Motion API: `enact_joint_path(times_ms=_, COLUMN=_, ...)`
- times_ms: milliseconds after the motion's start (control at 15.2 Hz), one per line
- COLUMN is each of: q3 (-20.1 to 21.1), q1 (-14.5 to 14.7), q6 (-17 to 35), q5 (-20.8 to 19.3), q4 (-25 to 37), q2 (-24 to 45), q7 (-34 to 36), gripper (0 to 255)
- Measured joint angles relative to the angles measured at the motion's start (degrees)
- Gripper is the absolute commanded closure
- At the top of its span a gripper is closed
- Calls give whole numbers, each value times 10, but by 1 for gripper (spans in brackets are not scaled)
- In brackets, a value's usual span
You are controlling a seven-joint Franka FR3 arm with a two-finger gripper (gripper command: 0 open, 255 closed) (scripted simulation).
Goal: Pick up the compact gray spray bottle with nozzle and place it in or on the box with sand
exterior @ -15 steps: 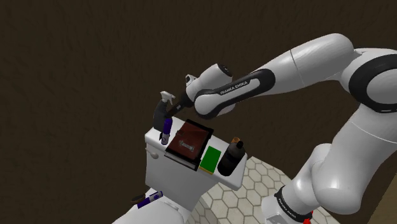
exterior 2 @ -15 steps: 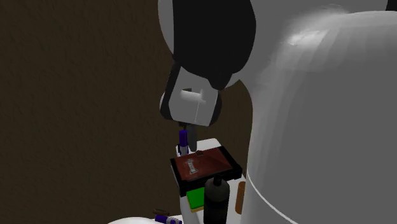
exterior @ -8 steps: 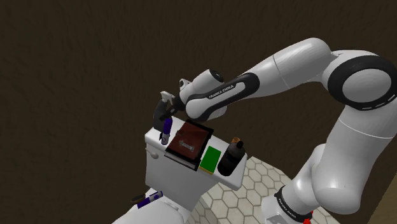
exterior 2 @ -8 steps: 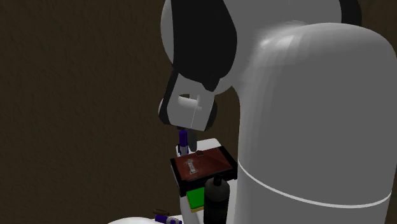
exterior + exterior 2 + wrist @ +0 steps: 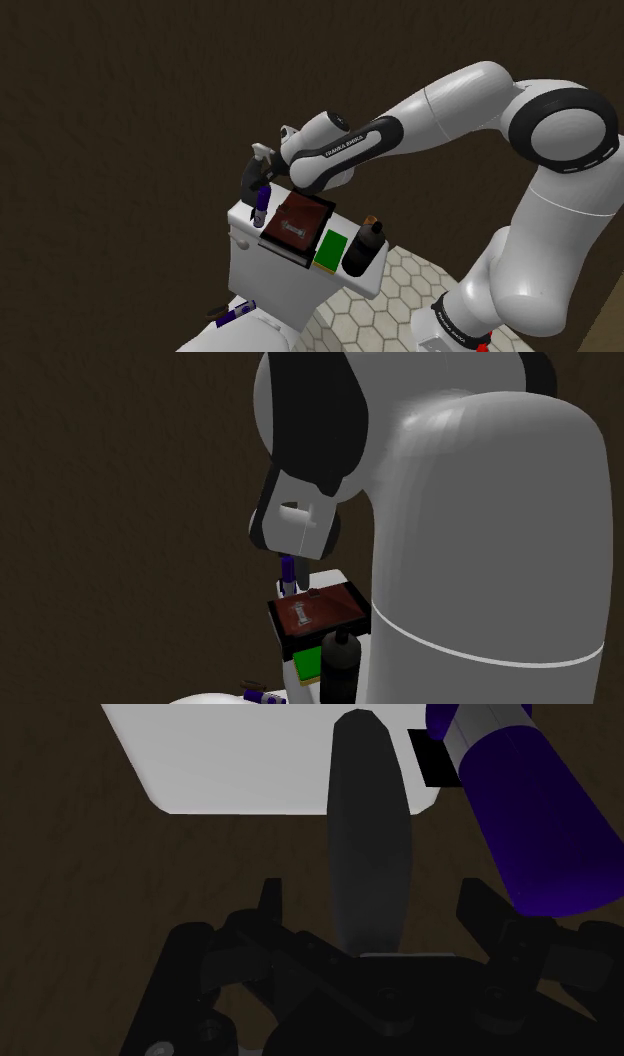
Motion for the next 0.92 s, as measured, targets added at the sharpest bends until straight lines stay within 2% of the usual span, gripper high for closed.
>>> enact_joint_path(times_ms=660, q3=0, q1=0, q6=0, q5=0, q4=0, q2=0, q7=0, gripper=255)
enact_joint_path(times_ms=924, q3=-14, q1=11, q6=-20, q5=-12, q4=0, q2=-19, q7=13, gripper=255)
